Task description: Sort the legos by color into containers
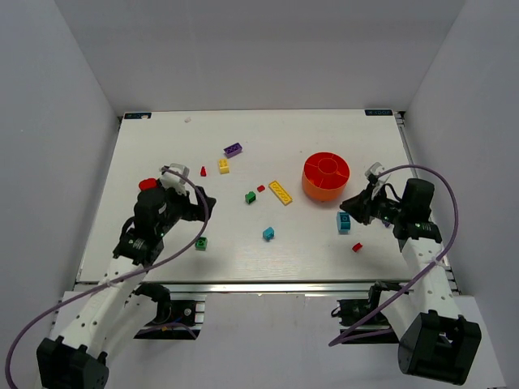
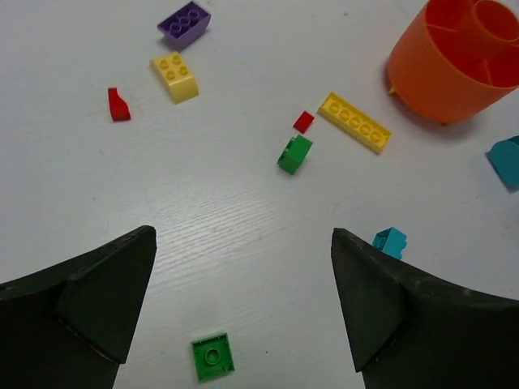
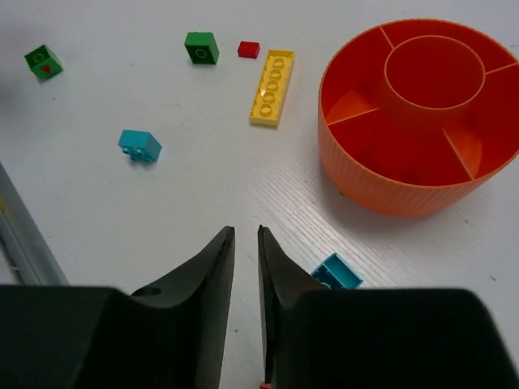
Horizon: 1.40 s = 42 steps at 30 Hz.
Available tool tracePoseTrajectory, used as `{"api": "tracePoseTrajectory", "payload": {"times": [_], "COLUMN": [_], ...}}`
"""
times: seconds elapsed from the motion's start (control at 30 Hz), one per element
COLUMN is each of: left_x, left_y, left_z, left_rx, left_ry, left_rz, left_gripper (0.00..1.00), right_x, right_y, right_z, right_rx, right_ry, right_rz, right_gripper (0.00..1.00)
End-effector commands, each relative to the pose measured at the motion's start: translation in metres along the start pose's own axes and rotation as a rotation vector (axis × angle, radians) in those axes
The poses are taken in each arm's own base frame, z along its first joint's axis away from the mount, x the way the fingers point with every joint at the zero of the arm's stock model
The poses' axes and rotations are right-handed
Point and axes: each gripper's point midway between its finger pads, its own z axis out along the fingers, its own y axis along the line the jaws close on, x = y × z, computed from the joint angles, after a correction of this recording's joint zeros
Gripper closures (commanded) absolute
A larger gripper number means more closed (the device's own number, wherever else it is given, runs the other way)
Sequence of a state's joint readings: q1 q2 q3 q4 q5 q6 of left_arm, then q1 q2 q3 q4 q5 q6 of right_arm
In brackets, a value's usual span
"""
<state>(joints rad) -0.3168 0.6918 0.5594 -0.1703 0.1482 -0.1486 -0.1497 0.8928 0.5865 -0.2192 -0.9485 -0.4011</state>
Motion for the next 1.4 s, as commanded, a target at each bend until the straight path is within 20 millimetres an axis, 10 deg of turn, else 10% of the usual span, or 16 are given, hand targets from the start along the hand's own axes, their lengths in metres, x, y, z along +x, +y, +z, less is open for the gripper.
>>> {"api": "tracePoseTrajectory", "payload": {"times": [0.0, 0.07, 0.2, 0.33, 0.47, 0.57, 1.0, 1.37], "left_x": [0.003, 0.009, 0.026, 0.023, 0.020, 0.022, 0.033, 0.064], "left_y": [0.012, 0.029, 0.061, 0.084, 0.112, 0.137, 0.234, 0.270], "left_z": [0.008, 0.011, 0.017, 0.024, 0.038, 0.043, 0.047, 0.076], "left_rx": [-0.087, -0.192, -0.376, -0.526, -0.685, -0.829, -1.151, -1.173], "left_ry": [0.070, 0.112, 0.217, 0.247, 0.282, 0.315, 0.259, 0.340], "left_rz": [-0.061, -0.096, -0.157, -0.176, -0.284, -0.425, -1.037, -1.203], "left_gripper": [0.02, 0.05, 0.34, 0.45, 0.11, 0.07, 0.10, 0.12], "right_x": [-0.026, -0.028, -0.029, -0.030, -0.027, -0.029, -0.028, -0.024], "right_y": [-0.011, -0.011, -0.017, -0.011, -0.001, 0.001, 0.013, 0.015], "right_z": [0.000, 0.000, 0.003, 0.010, 0.013, 0.014, 0.021, 0.025], "right_rx": [0.064, 0.072, 0.118, 0.091, 0.051, 0.048, 0.006, -0.005], "right_ry": [-0.033, -0.034, -0.007, 0.017, 0.048, 0.059, 0.081, 0.098], "right_rz": [-0.004, 0.013, 0.040, 0.044, 0.034, 0.023, -0.005, -0.003], "right_gripper": [0.77, 0.43, 0.24, 0.22, 0.16, 0.14, 0.13, 0.13]}}
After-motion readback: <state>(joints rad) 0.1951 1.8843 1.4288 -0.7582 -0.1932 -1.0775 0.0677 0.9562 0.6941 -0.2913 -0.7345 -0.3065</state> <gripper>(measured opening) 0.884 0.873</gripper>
